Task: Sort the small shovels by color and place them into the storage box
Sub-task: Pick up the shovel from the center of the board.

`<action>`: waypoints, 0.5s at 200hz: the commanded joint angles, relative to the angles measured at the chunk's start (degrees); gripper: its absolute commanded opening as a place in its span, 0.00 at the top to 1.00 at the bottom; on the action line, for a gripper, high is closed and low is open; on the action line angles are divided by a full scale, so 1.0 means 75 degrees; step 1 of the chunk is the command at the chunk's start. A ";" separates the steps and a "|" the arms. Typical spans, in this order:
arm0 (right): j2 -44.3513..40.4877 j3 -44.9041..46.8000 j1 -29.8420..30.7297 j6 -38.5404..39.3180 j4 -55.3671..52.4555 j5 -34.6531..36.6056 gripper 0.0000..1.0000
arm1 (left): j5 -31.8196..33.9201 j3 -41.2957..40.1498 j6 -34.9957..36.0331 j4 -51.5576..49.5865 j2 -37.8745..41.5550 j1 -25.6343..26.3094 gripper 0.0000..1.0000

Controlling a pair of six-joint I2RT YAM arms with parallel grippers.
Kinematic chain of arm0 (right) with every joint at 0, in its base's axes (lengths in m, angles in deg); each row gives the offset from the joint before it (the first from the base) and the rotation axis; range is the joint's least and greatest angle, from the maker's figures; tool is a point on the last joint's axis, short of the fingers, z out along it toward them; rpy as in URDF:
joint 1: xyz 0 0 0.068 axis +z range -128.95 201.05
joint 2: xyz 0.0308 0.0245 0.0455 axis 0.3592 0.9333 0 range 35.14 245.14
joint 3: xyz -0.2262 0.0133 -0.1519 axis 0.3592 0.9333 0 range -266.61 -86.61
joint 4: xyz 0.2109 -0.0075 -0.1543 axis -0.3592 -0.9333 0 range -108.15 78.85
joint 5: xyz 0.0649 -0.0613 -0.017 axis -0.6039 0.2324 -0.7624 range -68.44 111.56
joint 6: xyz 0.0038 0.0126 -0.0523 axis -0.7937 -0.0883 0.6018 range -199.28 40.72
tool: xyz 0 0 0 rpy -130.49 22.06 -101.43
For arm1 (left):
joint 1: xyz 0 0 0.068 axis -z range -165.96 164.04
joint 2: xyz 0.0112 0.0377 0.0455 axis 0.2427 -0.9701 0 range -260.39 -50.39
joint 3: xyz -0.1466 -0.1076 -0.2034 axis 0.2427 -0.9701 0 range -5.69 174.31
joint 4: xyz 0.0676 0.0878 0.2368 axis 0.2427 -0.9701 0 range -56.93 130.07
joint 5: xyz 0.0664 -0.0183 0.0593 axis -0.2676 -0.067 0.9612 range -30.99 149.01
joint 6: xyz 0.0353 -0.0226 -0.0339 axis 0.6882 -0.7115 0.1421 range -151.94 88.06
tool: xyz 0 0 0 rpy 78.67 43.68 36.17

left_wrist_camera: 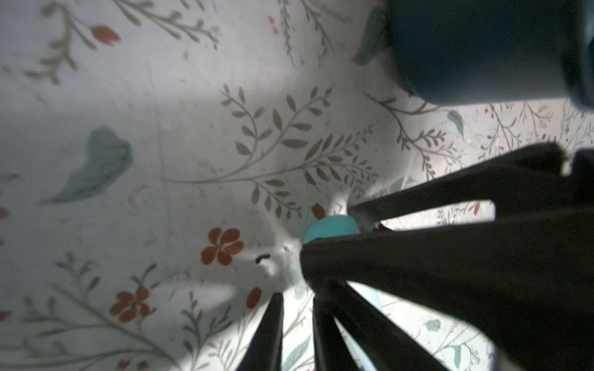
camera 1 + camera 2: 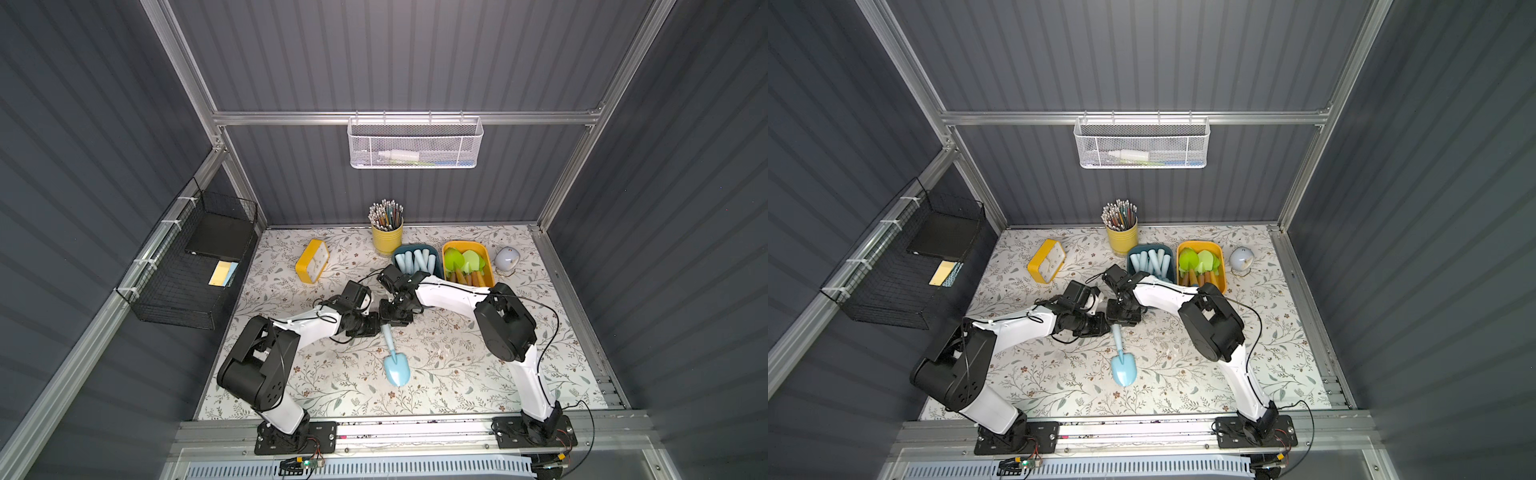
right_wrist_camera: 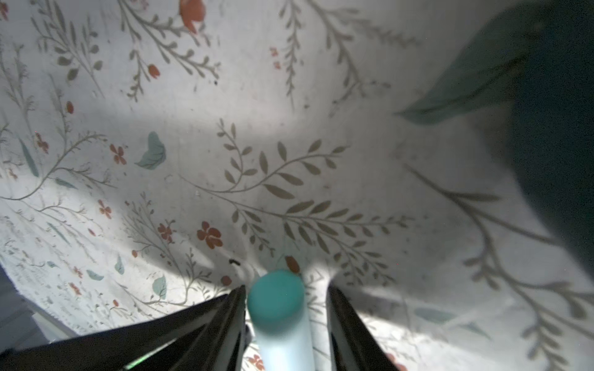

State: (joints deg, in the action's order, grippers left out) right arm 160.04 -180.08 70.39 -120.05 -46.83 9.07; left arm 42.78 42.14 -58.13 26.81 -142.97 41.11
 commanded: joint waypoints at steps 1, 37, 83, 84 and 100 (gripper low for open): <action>-0.0278 0.0563 0.0060 0.0010 -0.0887 0.0528 0.54 | 0.0761 0.0516 -0.0139 0.0010 0.0069 0.0000 0.78; -0.0663 0.1196 0.0294 0.0182 -0.0995 0.0518 0.54 | 0.1028 0.0573 -0.0363 0.0015 0.0132 -0.0166 0.78; -0.0420 0.1469 0.0779 0.0386 -0.1379 0.1052 0.73 | 0.1055 0.0768 -0.0450 0.0021 0.0121 -0.0339 0.77; -0.0415 0.1470 0.0779 0.0386 -0.1375 0.1066 0.74 | 0.1053 0.0775 -0.0453 0.0027 0.0121 -0.0340 0.77; -0.0427 0.1494 0.0804 0.0470 -0.1243 0.1004 0.91 | 0.1054 0.0850 -0.0524 0.0045 0.0132 -0.0369 0.76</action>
State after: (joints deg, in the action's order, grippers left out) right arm 154.12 -171.62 75.20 -117.67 -51.70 14.78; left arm 49.64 46.32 -60.73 27.53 -142.93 38.80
